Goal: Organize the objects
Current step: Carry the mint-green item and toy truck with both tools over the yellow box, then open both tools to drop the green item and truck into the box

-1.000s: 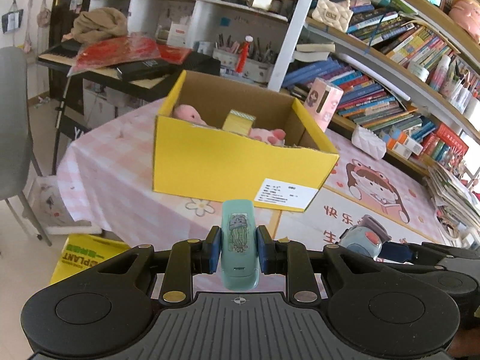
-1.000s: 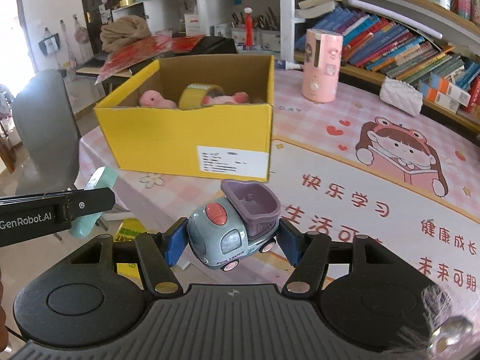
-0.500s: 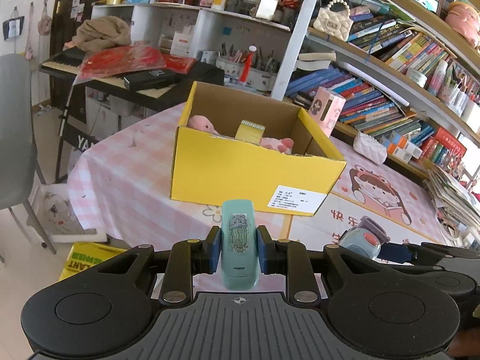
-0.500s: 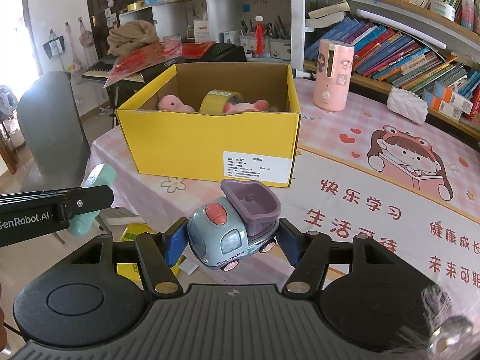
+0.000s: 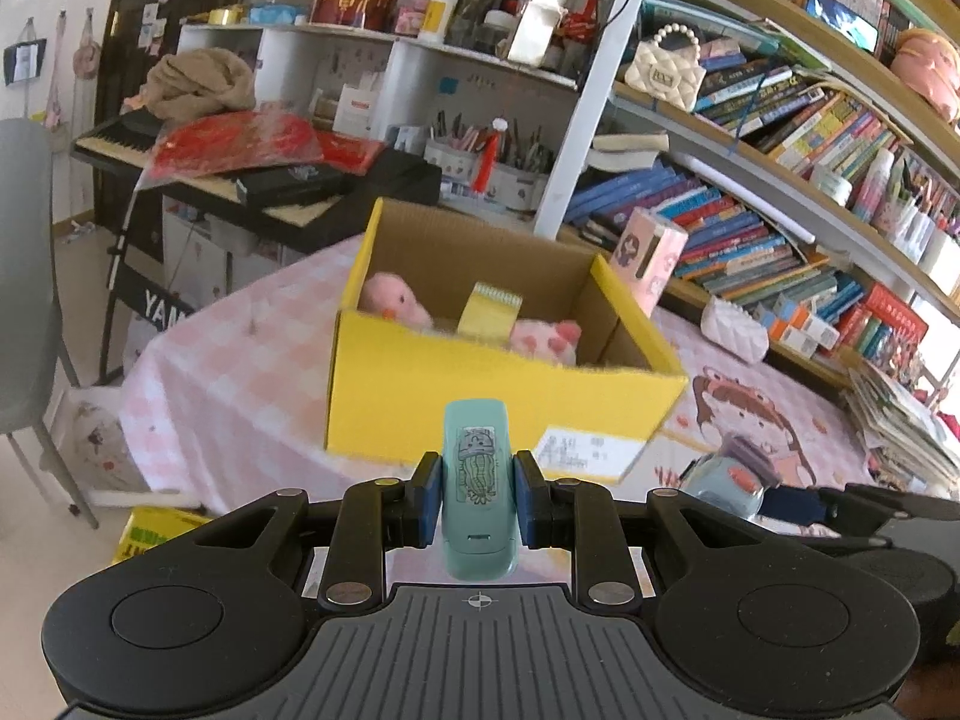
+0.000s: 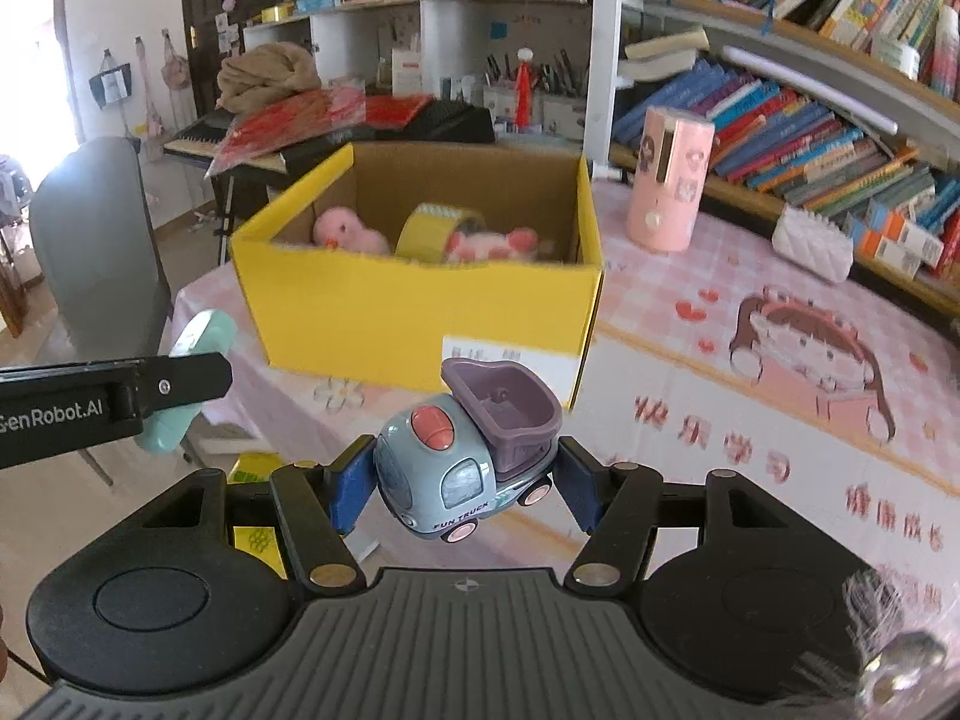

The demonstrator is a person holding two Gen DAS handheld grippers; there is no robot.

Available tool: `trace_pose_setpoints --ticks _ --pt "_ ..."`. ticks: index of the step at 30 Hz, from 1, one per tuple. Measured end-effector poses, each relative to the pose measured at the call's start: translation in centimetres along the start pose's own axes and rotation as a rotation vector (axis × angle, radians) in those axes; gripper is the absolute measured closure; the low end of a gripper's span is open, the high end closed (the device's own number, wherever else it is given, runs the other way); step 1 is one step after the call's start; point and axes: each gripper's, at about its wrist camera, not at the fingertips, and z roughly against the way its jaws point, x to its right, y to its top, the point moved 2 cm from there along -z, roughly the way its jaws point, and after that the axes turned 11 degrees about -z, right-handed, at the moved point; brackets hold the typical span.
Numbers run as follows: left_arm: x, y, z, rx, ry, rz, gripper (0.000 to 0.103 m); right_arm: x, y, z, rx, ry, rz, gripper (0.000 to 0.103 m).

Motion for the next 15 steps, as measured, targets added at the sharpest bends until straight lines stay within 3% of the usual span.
trace_pose_setpoints --ticks 10,15 --pt "-1.1 5.9 -3.5 0.084 0.077 0.006 0.080 0.0 7.7 -3.1 0.131 0.064 0.035 0.042" --pt "-1.3 7.5 -6.1 0.083 0.124 0.004 0.080 -0.1 10.1 -6.2 0.137 0.085 0.097 0.042"
